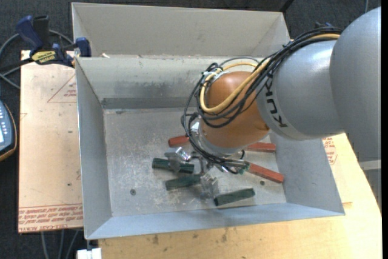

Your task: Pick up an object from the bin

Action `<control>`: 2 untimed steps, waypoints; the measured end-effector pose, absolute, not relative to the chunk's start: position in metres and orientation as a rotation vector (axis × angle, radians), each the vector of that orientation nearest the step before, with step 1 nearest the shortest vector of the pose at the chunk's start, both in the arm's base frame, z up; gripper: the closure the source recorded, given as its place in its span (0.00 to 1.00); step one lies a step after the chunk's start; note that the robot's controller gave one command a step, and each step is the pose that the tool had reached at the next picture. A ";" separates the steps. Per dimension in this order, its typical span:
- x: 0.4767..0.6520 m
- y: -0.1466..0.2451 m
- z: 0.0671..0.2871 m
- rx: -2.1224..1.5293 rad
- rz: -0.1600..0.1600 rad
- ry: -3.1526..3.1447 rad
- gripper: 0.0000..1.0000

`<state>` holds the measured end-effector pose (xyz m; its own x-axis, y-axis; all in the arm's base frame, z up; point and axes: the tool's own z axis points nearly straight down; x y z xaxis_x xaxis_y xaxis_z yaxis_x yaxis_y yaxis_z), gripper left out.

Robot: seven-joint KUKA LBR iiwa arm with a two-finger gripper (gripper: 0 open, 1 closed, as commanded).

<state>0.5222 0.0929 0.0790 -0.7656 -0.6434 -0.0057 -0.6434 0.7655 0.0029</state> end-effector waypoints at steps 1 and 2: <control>0.496 0.068 0.071 -1.362 0.001 2.827 0.00; 0.496 0.069 0.070 -1.364 0.001 2.827 1.00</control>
Offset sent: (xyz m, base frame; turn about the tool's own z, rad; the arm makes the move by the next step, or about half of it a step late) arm -0.0269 -0.0252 -0.0090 -0.2016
